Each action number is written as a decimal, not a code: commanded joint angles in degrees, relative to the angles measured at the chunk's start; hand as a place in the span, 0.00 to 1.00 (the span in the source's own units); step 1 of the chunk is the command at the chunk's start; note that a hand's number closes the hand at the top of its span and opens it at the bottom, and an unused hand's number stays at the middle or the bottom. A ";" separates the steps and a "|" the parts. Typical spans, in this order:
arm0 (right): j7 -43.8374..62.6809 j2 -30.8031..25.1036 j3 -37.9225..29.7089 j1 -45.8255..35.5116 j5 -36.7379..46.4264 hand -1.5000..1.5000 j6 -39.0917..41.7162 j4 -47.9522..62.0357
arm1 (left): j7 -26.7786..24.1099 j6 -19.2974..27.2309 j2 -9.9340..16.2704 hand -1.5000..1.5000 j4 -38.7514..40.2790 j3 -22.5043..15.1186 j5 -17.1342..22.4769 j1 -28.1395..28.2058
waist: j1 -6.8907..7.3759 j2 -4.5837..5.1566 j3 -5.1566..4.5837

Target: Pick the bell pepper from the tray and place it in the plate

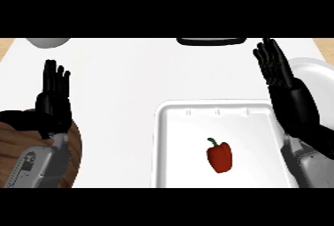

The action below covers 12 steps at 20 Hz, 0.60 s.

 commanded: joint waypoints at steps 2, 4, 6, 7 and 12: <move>5.87 0.79 4.07 3.67 -5.19 1.00 6.20 -2.61 | 4.29 -2.49 2.77 0.50 2.35 -3.27 -2.35 4.40 | 1.16 -2.45 -0.79; 8.57 1.30 6.96 1.83 -10.22 1.00 12.33 -0.03 | 7.45 -3.01 2.76 0.50 6.11 -7.59 -4.93 4.35 | 1.40 -1.97 -0.73; 12.96 2.22 11.77 2.99 -13.90 1.00 16.82 -0.35 | 11.17 -3.12 4.70 0.50 7.58 -10.54 -7.48 6.32 | 1.89 -1.93 -0.66; 6.14 -15.26 8.26 -4.00 10.84 1.00 13.45 -2.71 | 9.38 -3.45 3.30 0.50 7.64 -8.50 -5.02 6.52 | -0.26 -3.93 -2.43; -2.18 -8.19 12.99 9.17 21.67 1.00 0.42 0.28 | 14.46 -5.19 4.71 0.50 5.33 -12.08 -6.32 9.80 | 0.92 -2.42 -0.64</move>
